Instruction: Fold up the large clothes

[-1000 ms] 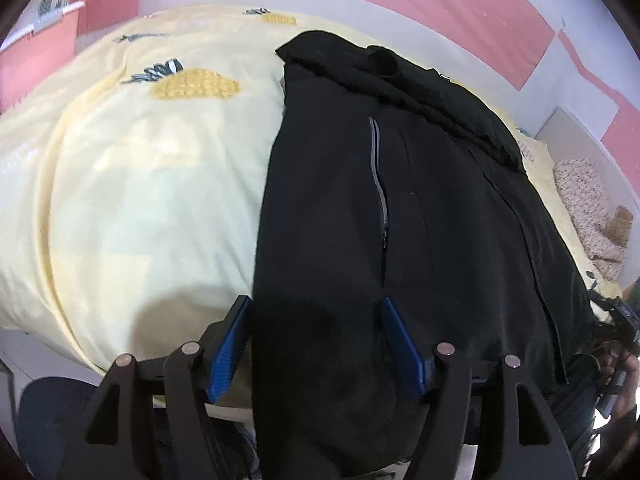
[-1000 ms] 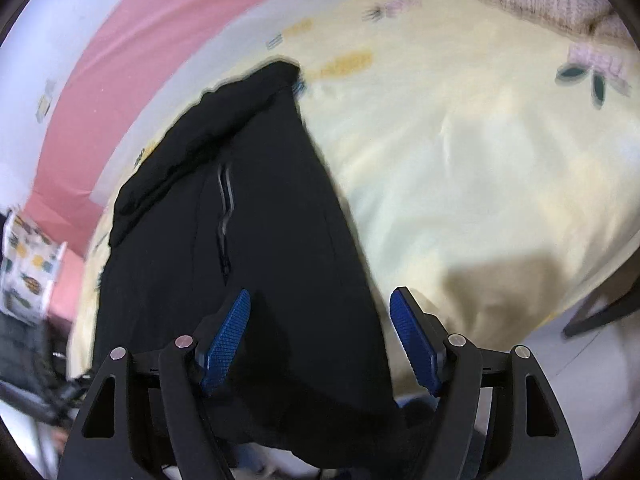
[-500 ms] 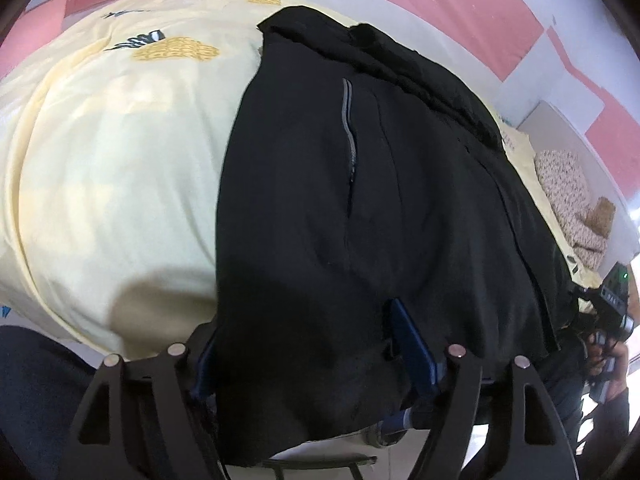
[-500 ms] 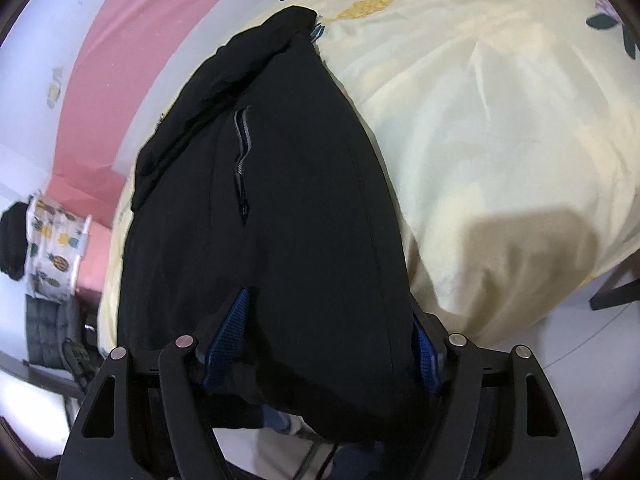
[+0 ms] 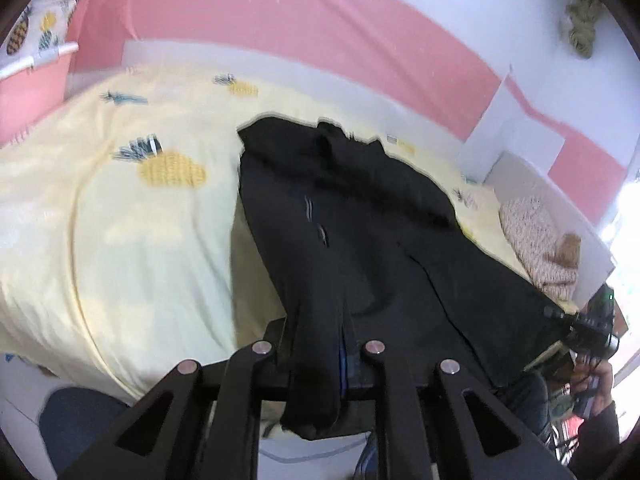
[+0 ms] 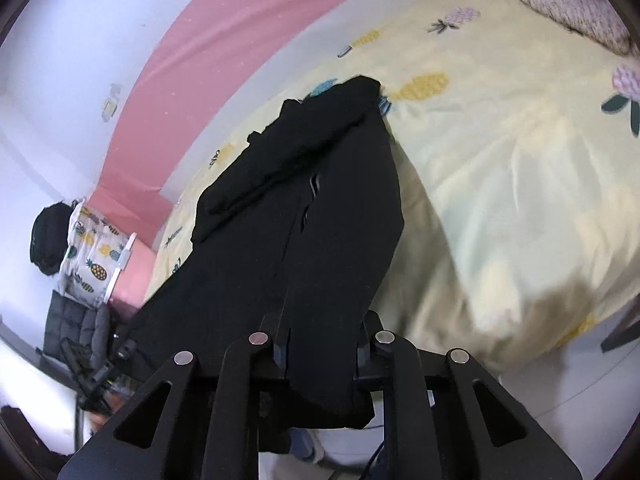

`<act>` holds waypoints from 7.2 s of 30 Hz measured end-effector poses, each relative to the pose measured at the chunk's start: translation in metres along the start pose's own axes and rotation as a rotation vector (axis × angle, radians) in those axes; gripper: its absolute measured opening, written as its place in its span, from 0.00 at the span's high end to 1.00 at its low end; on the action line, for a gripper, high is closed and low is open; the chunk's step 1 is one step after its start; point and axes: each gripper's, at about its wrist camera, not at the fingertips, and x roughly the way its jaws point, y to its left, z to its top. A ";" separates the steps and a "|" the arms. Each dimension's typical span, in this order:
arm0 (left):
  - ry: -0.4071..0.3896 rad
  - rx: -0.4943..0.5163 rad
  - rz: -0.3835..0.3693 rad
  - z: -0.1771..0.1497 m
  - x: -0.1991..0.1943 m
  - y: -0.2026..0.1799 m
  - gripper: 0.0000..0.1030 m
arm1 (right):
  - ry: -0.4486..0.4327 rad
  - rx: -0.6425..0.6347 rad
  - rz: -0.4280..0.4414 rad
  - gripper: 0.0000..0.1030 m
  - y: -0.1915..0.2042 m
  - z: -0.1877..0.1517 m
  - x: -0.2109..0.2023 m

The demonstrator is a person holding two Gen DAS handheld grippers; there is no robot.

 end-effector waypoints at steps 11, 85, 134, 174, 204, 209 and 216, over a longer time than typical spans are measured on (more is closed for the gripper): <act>-0.041 -0.067 -0.067 0.024 -0.010 -0.001 0.86 | -0.067 0.027 0.088 0.82 0.004 0.017 -0.011; 0.032 -0.091 0.242 0.319 0.409 0.051 0.75 | -0.078 -0.145 -0.352 0.87 -0.005 0.346 0.329; -0.025 0.119 0.290 0.188 0.329 0.049 0.54 | -0.141 -0.228 -0.407 0.59 -0.025 0.202 0.240; 0.067 -0.331 0.025 0.125 0.282 0.074 0.17 | -0.088 0.292 0.061 0.25 -0.073 0.147 0.210; 0.106 -0.139 0.026 0.064 0.127 0.037 0.66 | -0.060 0.253 -0.012 0.65 -0.037 0.072 0.078; 0.117 -0.118 0.036 0.018 0.084 0.027 0.65 | -0.049 0.253 -0.043 0.64 -0.039 0.028 0.046; 0.152 -0.121 0.061 0.003 0.082 0.032 0.53 | -0.022 0.275 -0.078 0.44 -0.054 0.014 0.044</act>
